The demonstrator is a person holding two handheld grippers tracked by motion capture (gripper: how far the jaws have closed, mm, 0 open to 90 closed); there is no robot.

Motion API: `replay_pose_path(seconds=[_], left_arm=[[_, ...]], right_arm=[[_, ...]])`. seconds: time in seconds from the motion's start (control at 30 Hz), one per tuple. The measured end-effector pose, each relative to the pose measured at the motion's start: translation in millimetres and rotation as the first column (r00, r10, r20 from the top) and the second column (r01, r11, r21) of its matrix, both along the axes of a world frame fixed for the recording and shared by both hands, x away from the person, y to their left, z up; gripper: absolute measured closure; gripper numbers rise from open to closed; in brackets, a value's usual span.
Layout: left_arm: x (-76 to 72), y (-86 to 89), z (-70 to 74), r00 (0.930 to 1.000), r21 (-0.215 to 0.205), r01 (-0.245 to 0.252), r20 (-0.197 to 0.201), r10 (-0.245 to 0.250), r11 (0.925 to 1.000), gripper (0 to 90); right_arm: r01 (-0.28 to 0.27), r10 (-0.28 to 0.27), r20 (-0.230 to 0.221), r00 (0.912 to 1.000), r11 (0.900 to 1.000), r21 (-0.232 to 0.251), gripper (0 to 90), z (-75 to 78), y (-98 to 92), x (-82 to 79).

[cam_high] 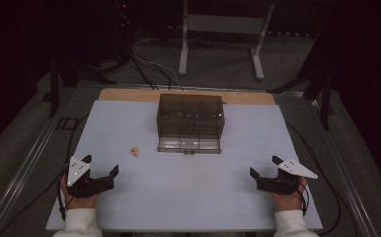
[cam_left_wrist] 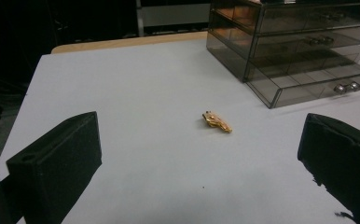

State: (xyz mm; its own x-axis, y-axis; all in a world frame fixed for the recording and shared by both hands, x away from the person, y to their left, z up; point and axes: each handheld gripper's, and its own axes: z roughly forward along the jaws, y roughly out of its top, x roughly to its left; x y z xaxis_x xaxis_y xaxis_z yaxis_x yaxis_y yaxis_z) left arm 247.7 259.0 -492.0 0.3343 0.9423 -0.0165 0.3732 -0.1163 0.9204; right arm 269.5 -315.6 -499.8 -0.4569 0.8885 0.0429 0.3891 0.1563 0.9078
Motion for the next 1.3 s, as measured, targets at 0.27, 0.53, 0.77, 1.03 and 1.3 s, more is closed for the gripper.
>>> replay_pose_path(seconds=[0.27,0.53,0.77,1.03,1.3], left_arm=[[1.2,-0.8,0.3,1.0000,0.008,-0.006,-0.008,0.006,0.9999,0.2],[1.2,-0.8,5.6,0.9998,0.005,-0.019,-0.009,0.019,0.9998,0.2],[5.5,-4.1,12.2,0.9998,0.005,-0.007,-0.019,0.007,1.0000,0.3],[16.0,-12.9,19.4,0.9993,0.012,0.010,-0.037,-0.010,0.9999,0.3],[31.5,-21.3,20.7,0.9981,0.024,0.011,-0.062,-0.009,0.9997,0.3]], right_arm=[[0.007,-0.007,-0.001,1.0000,1.000,-0.004,0.0,-0.7,-1.1,0.5],[0.017,-0.017,0.002,0.9998,1.000,0.001,0.0,-0.8,-0.7,0.0],[0.016,-0.016,0.005,0.9999,1.000,0.009,0.0,-0.5,-1.1,-0.5],[0.020,-0.020,0.012,0.9997,1.000,0.019,0.0,-0.1,-1.8,-1.1],[0.018,-0.018,0.007,0.9998,1.000,0.016,0.0,-0.7,-1.3,-0.3]])
